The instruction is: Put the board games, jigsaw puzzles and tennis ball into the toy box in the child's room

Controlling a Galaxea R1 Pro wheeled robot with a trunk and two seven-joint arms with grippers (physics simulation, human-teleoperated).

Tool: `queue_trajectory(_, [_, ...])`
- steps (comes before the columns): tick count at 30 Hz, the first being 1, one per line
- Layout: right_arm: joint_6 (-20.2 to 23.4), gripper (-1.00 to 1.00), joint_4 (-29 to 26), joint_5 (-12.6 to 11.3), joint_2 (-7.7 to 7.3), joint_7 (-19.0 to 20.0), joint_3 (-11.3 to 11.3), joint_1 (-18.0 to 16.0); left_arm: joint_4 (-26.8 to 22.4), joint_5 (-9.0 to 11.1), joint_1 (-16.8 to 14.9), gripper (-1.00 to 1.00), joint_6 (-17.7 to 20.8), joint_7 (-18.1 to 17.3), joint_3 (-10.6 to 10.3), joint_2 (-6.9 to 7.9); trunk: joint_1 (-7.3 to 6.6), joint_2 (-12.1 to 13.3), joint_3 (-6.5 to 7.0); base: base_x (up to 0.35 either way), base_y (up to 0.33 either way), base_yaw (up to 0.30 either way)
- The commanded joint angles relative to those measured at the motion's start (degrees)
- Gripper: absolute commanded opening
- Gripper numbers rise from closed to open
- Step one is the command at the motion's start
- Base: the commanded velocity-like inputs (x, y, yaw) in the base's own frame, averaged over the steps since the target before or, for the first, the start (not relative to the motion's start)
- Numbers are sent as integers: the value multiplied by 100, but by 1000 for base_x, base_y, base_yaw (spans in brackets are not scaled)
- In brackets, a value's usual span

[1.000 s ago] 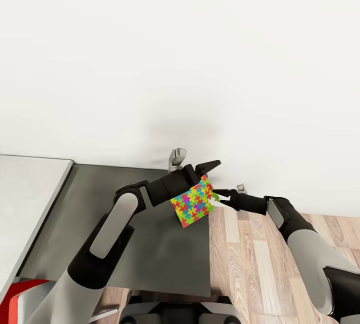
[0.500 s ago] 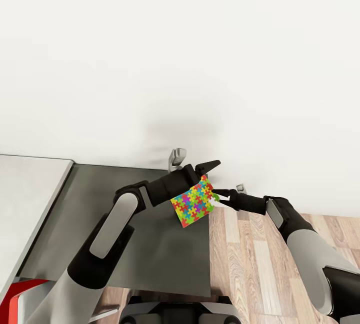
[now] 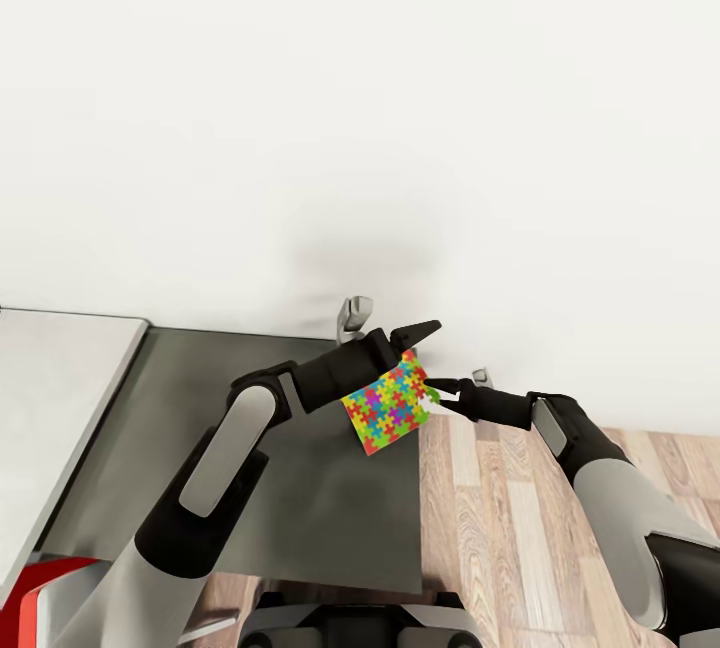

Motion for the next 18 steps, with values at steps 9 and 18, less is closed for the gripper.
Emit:
queue_trajectory(9, [27, 100, 89, -10, 1, 9, -14, -3, -5, 59, -4, 100, 18, 52, 6, -2, 3, -9, 4, 0, 0, 129])
queue_trajectory(18, [25, -100, 133, -16, 1, 9, -19, -3, -5, 59, -4, 100, 18, 52, 9, -2, 3, -9, 8, 0, 0, 34])
